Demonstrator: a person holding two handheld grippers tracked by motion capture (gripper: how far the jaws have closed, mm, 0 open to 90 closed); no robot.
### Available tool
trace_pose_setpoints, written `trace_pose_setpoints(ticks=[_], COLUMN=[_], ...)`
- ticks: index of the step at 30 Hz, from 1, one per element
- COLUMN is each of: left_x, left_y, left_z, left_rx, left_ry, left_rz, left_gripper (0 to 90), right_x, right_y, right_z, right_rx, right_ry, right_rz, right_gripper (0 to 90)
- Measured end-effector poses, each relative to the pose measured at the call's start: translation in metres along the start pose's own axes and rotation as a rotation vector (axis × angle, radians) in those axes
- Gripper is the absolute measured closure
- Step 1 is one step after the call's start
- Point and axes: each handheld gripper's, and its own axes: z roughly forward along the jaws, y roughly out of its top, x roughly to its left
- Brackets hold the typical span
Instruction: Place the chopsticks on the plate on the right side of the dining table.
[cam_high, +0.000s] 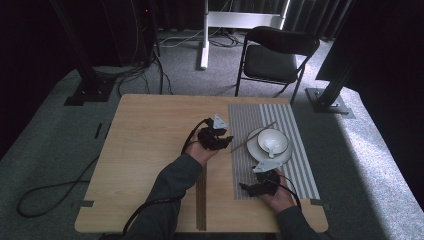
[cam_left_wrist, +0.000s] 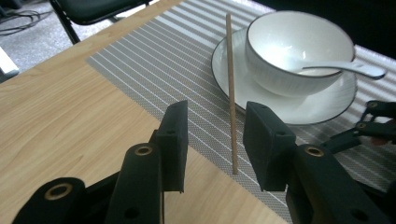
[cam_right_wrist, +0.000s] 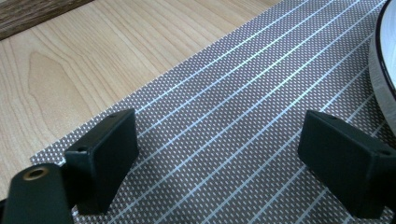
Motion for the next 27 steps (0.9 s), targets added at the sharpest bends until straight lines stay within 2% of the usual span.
trace_pose_setpoints(ticks=[10,14,27], left_x=[-0.002,-0.005,-0.013], left_y=[-0.009,-0.012,-0.03], left_z=[-0.03,-0.039,-0.054], left_rx=[-0.036,-0.055,-0.045], left_ry=[0.017,0.016,0.01], left_rz=[-0.048,-0.049,-0.057], left_gripper=[59.6,59.5,58.5], right_x=[0.0,0.0,0.0], right_y=[0.0,0.0,0.0], right_z=[0.0,0.0,0.0], right_rx=[-0.001,-0.001,0.0], right_ry=[0.0,0.0,0.001], right_rz=[-0.001,-0.002,0.001], right_gripper=[11.1,11.1,11.1])
